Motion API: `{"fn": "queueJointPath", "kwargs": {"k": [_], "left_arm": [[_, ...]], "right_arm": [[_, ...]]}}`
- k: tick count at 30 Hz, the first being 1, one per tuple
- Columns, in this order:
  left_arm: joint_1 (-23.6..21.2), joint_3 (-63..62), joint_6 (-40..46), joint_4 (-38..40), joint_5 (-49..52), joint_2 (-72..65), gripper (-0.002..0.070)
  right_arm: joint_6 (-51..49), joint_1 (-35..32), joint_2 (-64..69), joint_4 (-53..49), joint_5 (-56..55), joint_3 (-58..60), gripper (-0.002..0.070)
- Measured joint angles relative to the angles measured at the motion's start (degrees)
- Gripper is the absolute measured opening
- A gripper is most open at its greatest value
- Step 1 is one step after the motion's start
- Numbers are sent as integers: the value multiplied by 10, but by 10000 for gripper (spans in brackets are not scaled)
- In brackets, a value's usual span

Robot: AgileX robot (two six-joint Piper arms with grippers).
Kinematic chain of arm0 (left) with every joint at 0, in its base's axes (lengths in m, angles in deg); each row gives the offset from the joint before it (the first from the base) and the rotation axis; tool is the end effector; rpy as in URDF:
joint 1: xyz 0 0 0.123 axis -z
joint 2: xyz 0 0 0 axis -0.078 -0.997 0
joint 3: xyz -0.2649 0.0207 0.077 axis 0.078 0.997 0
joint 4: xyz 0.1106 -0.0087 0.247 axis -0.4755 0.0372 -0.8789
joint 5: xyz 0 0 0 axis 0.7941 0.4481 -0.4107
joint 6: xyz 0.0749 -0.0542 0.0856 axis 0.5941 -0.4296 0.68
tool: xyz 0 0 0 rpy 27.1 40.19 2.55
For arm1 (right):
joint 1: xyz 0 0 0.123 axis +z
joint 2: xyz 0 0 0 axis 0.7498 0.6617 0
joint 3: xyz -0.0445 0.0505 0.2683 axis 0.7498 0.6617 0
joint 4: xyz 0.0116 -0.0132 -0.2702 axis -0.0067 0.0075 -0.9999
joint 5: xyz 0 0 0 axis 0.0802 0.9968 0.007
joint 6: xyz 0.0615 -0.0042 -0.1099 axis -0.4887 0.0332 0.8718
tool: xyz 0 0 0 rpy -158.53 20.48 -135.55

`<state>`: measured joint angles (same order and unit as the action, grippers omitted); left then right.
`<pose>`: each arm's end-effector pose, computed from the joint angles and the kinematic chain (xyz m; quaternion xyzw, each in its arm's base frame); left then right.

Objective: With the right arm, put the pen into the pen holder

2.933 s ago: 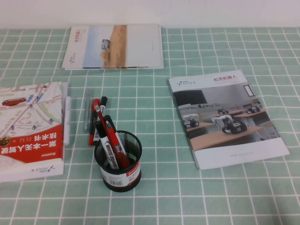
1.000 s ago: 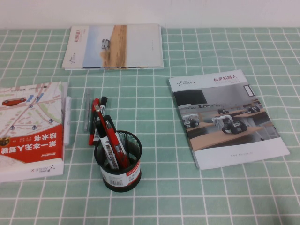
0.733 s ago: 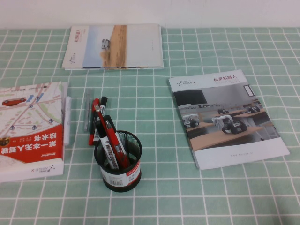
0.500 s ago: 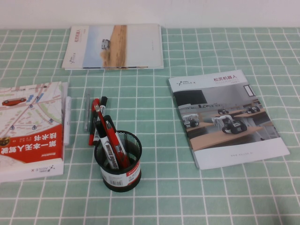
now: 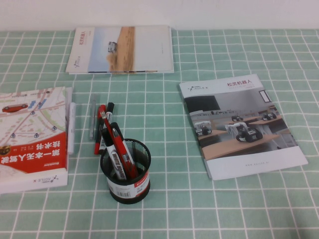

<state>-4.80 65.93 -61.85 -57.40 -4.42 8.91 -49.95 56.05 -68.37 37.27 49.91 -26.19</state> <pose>0.1133 -0.0011 0.1615 -0.0077 0.8060 -0.0104 0.5918 0.1144 0.0099 0.1634 -0.0510 0.7972 0.0149 0.6013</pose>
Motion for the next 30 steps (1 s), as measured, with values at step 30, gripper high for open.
{"fn": "queueJointPath", "kwargs": {"k": [30], "left_arm": [[0,0,0,0,0,0,-4]], "right_arm": [[0,0,0,231,-219,1,-19]]}}
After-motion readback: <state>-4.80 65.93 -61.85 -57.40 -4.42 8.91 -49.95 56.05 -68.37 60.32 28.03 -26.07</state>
